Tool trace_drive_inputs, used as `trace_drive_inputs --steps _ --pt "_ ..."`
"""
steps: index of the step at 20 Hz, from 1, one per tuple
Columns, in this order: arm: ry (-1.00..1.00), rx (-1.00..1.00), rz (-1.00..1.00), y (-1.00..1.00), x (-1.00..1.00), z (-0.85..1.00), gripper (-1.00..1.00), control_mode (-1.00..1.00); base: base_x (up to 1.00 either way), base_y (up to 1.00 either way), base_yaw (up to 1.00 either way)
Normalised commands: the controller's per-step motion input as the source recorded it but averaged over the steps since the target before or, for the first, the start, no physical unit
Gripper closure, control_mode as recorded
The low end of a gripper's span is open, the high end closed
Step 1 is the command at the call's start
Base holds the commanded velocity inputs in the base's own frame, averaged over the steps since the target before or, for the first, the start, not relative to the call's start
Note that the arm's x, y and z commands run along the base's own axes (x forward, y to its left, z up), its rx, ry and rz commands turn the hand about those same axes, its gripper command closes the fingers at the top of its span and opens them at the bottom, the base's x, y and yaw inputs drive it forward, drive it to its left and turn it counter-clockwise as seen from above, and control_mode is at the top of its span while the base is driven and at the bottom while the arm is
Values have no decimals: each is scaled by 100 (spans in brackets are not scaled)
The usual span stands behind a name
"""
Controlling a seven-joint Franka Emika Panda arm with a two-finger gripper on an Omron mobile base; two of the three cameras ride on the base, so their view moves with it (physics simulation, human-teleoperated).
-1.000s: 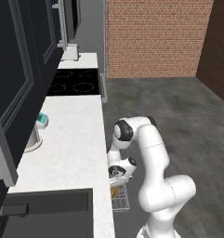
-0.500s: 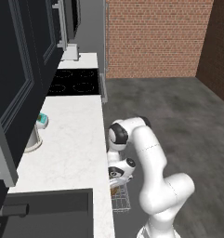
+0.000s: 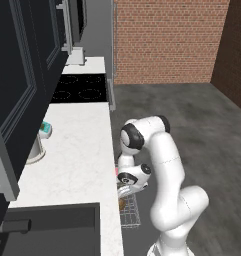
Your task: Pick up the cup and bowl from the counter, place them in the dishwasher, and close the dishwasher door.
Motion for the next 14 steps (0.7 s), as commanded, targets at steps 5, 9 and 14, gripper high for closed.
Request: trace_drive_inputs --steps 5,9,14 --pt "0 0 -12 -37 -52 100 -100 -100 0 0 0" --pt "4 0 -16 -52 -37 97 -100 -100 0 0 0" --pt "-2 0 -12 -63 -36 100 -100 -100 0 0 0"
